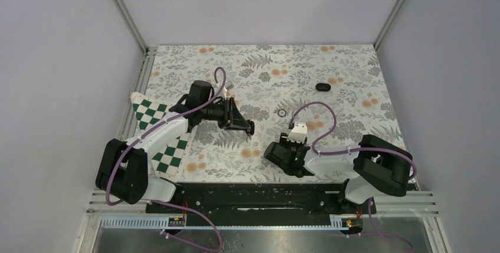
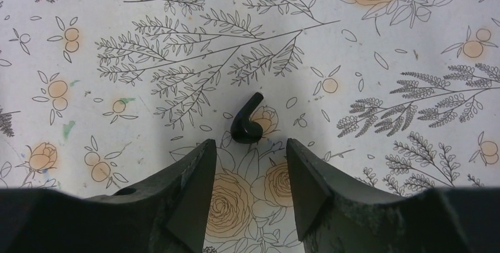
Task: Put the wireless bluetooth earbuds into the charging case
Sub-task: Pick up the left earbud from the center of the board.
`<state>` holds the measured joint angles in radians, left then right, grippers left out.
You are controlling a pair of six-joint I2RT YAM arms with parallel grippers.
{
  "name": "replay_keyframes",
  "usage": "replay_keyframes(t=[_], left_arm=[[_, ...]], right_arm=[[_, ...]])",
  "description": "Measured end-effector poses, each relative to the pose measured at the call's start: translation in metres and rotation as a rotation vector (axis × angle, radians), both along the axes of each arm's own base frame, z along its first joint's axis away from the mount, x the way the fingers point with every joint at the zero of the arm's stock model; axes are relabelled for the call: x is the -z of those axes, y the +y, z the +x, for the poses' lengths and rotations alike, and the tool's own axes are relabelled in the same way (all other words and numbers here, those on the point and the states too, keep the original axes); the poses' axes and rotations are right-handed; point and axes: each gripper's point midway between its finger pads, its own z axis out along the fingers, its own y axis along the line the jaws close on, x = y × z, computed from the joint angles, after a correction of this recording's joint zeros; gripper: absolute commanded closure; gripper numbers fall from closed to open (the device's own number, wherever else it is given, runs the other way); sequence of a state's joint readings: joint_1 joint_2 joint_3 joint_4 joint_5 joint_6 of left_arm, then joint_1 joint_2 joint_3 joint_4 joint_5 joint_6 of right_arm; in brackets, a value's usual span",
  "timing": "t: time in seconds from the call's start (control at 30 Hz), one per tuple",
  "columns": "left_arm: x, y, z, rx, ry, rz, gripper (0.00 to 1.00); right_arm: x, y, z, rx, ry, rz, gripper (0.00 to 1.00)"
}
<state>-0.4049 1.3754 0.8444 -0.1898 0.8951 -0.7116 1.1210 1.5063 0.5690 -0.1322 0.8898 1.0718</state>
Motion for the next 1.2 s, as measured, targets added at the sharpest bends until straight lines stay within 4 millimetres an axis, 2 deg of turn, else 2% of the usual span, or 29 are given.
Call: replay_keyframes(t=[0.73,0.97,1.13,1.2], left_arm=[[-0.003,0.000,0.000,-0.002,-0.013,-0.003,1.00],[-0.003,0.001,-0.001,-0.002,-0.013,-0.003,1.00],[-0.003,0.001,-0.001,-0.002,-0.013,-0.003,1.00],[-0.003,0.001,-0.001,-0.002,-0.013,-0.003,1.00]], right_arm=[[0.001,0.005,0.015,-0.016,-0.021,-0.013,0.63],[0.001,0.005,0.018,-0.013,-0.025,-0.023,0.73],[0.000,0.005,0.017,-0.014,-0.023,-0.018,0.87],[0.000,0.006,0.015,-0.022,-0.010,-0.007,0.90]])
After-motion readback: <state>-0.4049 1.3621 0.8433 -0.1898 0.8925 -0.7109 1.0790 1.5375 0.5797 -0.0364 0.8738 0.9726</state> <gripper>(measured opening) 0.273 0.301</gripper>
